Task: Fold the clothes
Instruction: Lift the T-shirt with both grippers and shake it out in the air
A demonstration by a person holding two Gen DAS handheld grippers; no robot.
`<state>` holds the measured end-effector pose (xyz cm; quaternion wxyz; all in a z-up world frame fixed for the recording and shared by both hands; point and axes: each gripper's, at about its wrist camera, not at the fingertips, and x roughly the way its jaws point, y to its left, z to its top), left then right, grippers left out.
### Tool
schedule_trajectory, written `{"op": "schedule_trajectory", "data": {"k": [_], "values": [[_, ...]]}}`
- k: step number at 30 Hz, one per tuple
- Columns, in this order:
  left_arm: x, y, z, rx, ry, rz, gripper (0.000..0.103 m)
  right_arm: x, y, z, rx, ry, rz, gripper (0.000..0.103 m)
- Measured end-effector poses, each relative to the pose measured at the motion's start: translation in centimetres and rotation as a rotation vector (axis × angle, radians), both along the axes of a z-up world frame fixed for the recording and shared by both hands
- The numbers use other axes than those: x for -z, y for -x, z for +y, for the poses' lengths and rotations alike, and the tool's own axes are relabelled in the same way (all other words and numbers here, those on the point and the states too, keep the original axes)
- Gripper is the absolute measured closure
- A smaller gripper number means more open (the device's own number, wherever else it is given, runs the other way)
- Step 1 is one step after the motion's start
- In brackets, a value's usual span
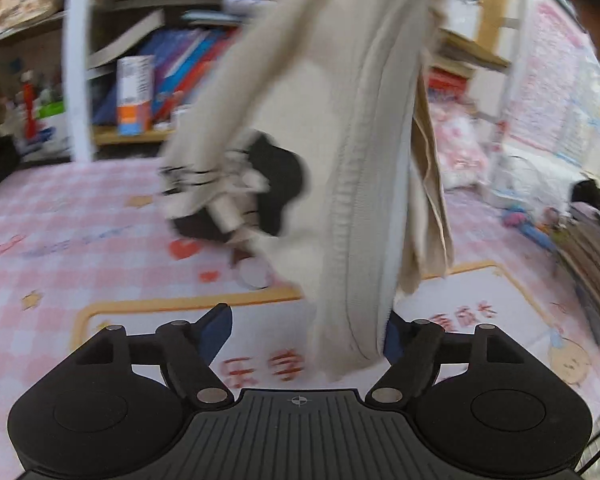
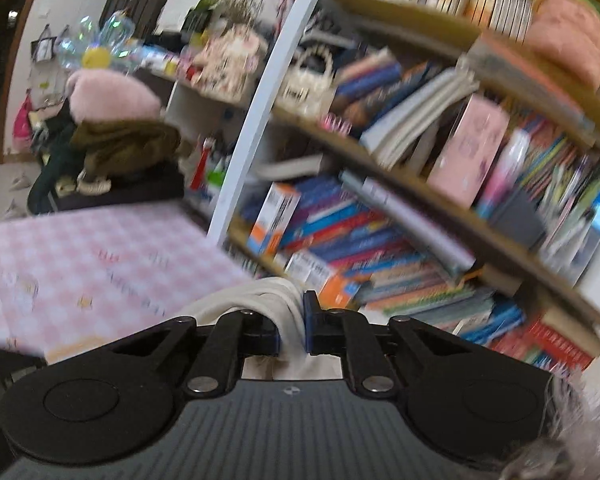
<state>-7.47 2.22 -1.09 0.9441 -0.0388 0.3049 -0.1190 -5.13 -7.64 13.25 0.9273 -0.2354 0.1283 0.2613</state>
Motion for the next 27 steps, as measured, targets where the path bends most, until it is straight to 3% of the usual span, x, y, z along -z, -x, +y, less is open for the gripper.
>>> {"op": "schedule_trajectory", "data": {"k": [2,3,4,5,6,10,13,16,24,27], "values": [[-0.2,-0.2,-0.6,0.037,0.004,-0.027,0.026,-1.0,0.4,0.5,0.013,0.003,-0.013,0.094],[-0.3,-0.3,-0.7,0.052,0.009,-0.041,0.032,-1.4,0.8,0.8,0.023,0.009,-0.025,0.095],[-0.4,-0.4,-0.5,0.058,0.014,-0.044,0.065,-1.6,1.2,0.9,0.039,0.015,-0.036,0.095],[-0.5,-0.4,-0.1,0.062,0.02,-0.044,0.083,-1.8,1.4,0.8,0.059,0.023,-0.046,0.096],[-0.5,-0.4,0.3,0.066,0.026,-0.043,0.095,-2.0,1.7,0.6,0.079,0.03,-0.057,0.096],[-2.6,0.5,4.3,-0.017,0.051,-0.111,0.096,-2.8,2.7,0.1,0.16,0.06,-0.097,0.096],[-6.5,2.1,7.8,-0.105,0.065,-0.248,0.096,-3.7,3.5,-2.1,0.241,0.013,-0.107,0.096],[-12.3,4.1,9.3,-0.145,0.044,-0.454,0.096,-5.3,5.5,-4.3,0.266,-0.074,-0.158,0.096],[-26.6,11.8,9.7,-0.125,0.007,-1.052,0.095,-15.1,16.2,-6.5,0.243,-0.293,-0.661,0.096],[-30.2,14.3,9.6,-0.116,0.051,-1.202,0.095,-18.6,19.9,-7.4,0.2,-0.375,-0.841,0.096]]}}
